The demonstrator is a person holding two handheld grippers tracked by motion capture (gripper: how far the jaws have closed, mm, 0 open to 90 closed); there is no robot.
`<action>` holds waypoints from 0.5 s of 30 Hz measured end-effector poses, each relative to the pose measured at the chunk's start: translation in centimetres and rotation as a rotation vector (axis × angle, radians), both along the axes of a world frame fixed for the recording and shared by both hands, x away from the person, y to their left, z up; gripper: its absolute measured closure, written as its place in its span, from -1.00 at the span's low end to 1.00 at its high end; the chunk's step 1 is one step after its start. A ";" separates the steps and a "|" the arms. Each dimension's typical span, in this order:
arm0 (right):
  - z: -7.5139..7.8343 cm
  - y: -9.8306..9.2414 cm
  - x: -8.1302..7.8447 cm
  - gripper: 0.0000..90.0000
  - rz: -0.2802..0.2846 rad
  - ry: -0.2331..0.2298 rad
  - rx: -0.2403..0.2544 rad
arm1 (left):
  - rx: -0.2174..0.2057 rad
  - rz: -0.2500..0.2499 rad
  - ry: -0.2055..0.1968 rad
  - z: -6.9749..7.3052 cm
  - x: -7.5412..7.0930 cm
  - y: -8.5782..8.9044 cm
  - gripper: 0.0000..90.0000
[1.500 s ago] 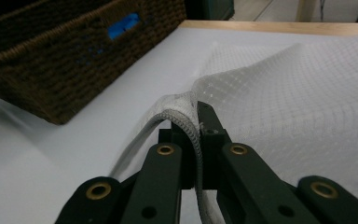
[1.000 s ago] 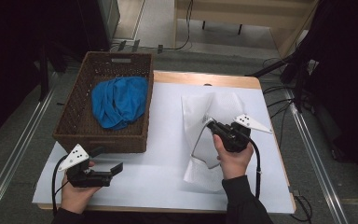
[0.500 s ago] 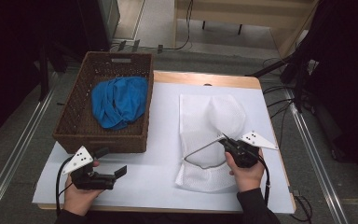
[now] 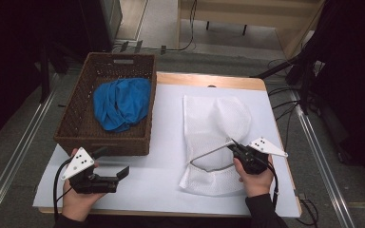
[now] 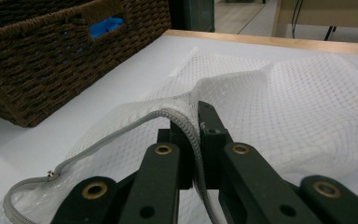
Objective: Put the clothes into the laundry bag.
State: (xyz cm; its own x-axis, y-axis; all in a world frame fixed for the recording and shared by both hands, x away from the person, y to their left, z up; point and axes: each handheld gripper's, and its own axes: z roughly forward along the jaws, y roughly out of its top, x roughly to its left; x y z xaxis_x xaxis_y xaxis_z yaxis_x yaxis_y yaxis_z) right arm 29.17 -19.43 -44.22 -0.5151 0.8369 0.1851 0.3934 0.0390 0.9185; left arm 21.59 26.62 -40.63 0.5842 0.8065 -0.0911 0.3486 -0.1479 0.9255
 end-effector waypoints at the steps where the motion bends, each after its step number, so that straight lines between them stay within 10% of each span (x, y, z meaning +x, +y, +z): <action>1: -0.1 0.0 0.0 0.96 0.004 0.003 -0.001 | 0.003 0.015 -0.001 0.3 0.0 0.0 -1.00; 15: -0.5 0.3 0.2 0.96 0.020 0.019 -0.015 | 0.009 0.065 0.002 4.0 2.8 1.0 -1.00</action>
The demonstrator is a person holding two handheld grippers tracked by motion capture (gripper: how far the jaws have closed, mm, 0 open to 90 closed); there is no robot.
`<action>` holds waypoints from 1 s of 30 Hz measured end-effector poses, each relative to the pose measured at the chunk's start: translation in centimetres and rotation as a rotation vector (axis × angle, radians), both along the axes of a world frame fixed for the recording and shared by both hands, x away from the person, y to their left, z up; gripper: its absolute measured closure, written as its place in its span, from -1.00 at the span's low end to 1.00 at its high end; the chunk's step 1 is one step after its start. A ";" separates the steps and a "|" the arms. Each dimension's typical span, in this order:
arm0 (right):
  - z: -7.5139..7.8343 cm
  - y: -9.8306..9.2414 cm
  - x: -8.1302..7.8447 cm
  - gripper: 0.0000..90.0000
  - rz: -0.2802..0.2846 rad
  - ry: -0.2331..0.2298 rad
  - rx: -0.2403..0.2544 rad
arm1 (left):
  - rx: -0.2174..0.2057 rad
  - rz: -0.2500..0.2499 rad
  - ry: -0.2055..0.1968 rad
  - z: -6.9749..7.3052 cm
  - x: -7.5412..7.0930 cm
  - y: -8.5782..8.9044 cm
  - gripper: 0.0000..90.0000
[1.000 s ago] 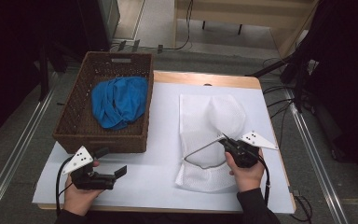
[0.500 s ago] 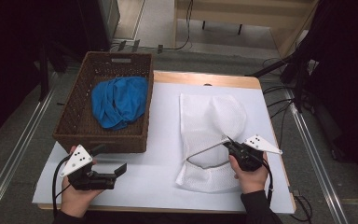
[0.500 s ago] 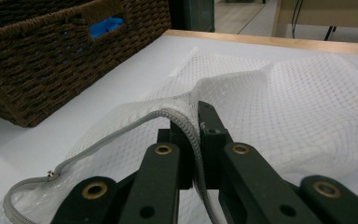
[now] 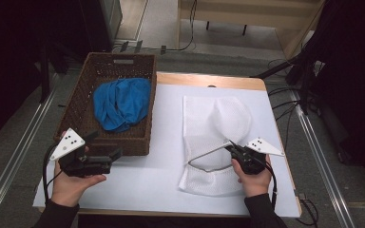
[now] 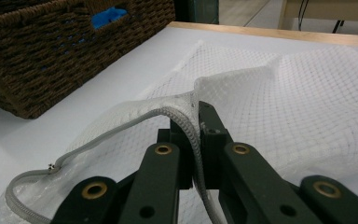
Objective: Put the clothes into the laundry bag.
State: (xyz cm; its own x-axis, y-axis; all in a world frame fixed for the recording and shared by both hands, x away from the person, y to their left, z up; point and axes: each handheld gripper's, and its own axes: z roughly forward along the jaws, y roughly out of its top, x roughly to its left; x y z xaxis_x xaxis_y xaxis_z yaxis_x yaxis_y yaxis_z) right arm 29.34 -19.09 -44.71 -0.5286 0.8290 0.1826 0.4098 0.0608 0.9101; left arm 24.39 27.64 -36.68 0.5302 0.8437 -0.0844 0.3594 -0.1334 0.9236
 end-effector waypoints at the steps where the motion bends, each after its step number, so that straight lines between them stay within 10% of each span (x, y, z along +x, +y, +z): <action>1: 0.0 0.0 0.0 0.96 0.000 0.000 -0.001 | 0.013 0.025 0.000 0.5 0.7 -0.1 -1.00; 6: 0.0 -0.1 0.0 0.96 0.000 0.000 -0.006 | -0.033 0.035 0.023 1.7 3.1 0.6 -1.00; 16: -0.2 0.1 0.0 0.96 0.007 0.005 -0.017 | 0.018 0.073 0.019 3.5 7.3 0.4 -1.00; 30: -0.5 0.2 0.0 0.96 0.011 0.006 -0.035 | 0.019 0.147 0.079 3.0 15.3 0.9 -1.00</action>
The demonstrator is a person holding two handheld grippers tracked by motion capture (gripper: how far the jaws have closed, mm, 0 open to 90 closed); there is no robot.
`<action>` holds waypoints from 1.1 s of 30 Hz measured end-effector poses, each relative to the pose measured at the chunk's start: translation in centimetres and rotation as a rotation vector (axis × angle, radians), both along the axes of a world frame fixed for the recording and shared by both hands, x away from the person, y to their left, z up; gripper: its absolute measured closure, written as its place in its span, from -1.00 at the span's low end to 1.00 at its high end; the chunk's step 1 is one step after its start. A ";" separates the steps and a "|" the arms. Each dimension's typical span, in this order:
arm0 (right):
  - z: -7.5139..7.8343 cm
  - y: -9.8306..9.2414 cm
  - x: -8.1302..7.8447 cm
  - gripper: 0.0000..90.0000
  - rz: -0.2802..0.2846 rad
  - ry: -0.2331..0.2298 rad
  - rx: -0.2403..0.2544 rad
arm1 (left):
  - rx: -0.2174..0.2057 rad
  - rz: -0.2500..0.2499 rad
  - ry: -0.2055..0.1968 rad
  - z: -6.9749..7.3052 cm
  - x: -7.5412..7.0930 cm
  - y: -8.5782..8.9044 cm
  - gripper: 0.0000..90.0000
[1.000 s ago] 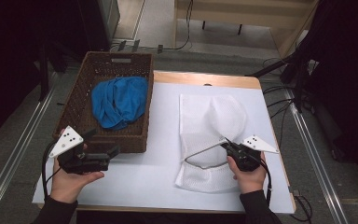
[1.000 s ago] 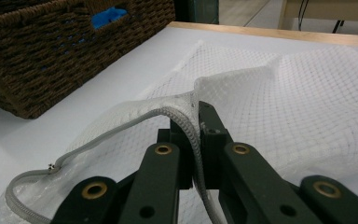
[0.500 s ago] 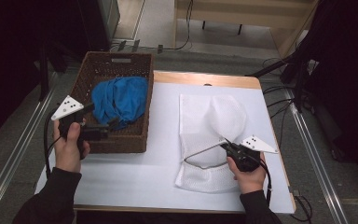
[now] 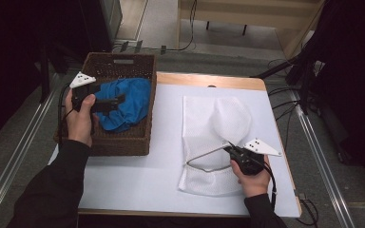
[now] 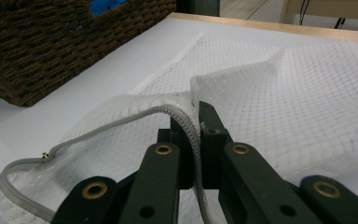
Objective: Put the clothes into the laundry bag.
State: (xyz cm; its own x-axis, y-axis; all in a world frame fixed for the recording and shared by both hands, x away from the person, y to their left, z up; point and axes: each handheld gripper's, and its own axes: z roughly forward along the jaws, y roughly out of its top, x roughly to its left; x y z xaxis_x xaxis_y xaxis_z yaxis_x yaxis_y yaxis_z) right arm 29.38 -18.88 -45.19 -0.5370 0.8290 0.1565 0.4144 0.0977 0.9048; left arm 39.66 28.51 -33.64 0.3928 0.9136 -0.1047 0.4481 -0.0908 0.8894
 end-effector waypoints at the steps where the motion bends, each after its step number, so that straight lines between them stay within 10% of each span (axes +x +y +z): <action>1: 0.0 0.0 0.0 0.96 0.000 0.000 0.000 | 0.000 0.000 0.000 0.0 0.0 0.0 -1.00; 5: -0.1 0.0 0.1 0.96 0.003 0.002 -0.004 | -0.098 0.035 0.066 -1.1 2.4 1.0 -1.00; 10: -0.1 0.0 0.0 0.96 0.005 0.003 -0.004 | -0.087 0.124 0.095 -3.7 4.4 1.7 -1.00; 14: -0.1 0.0 0.0 0.96 0.005 0.005 -0.008 | -0.049 0.121 0.226 -5.6 5.5 1.4 -1.00; 23: -0.3 0.2 0.1 0.96 0.007 0.009 -0.016 | 0.068 0.162 0.366 -8.4 6.4 1.2 -0.97; 33: -0.4 0.2 0.1 0.96 0.014 0.010 -0.023 | 0.040 0.227 0.505 -9.6 7.0 1.0 -0.80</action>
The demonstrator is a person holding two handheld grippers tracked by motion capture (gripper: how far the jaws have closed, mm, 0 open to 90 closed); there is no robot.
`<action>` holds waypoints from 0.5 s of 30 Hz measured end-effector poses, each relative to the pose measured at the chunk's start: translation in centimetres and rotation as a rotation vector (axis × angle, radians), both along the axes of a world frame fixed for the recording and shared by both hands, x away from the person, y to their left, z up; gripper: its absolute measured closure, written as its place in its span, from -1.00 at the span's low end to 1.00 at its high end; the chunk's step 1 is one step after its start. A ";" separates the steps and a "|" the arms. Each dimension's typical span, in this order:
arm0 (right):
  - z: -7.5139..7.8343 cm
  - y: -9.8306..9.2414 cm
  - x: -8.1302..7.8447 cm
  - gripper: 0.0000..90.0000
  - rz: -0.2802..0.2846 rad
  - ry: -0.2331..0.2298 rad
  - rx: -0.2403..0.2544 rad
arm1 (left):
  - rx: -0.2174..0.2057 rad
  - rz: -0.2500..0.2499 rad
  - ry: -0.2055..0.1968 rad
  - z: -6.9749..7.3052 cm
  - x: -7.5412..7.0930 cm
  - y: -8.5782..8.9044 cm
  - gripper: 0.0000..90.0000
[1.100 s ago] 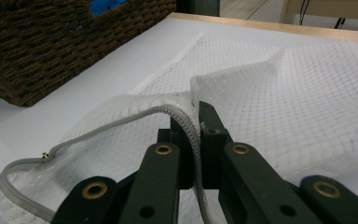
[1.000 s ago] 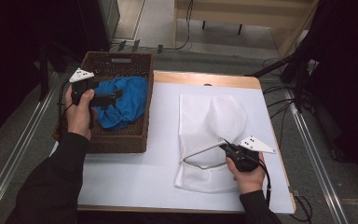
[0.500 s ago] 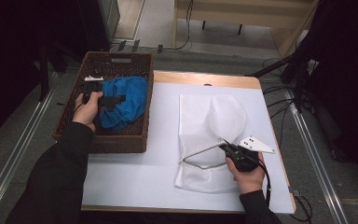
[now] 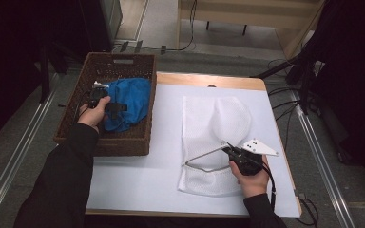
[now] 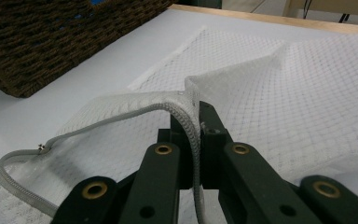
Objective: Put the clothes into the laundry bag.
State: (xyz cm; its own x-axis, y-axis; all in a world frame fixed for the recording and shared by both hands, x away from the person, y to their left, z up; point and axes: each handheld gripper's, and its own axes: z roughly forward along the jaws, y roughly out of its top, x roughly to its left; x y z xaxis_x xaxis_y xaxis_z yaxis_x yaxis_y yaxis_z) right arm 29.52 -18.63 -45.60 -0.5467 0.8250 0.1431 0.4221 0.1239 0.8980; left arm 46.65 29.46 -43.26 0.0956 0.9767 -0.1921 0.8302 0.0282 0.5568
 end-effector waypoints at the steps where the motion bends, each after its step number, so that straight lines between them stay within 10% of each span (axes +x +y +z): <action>1: 0.0 0.0 0.0 0.96 -0.001 0.002 0.000 | 0.014 0.005 0.018 -0.1 0.2 -0.3 -0.80; 9: -0.1 -0.1 0.0 0.96 0.001 0.004 -0.001 | 0.207 -0.062 0.071 -0.5 0.4 -1.5 -0.43; 12: -0.1 -0.1 0.0 0.96 0.002 0.005 -0.001 | 0.196 -0.057 0.071 -0.2 0.3 -1.6 -0.18; 13: -0.1 -0.2 0.0 0.96 0.001 0.005 -0.001 | 0.116 -0.084 0.063 0.1 0.3 -1.3 0.32; 15: -0.2 -0.2 0.0 0.96 0.002 0.003 -0.001 | 0.125 -0.109 0.062 0.2 0.3 -1.3 0.63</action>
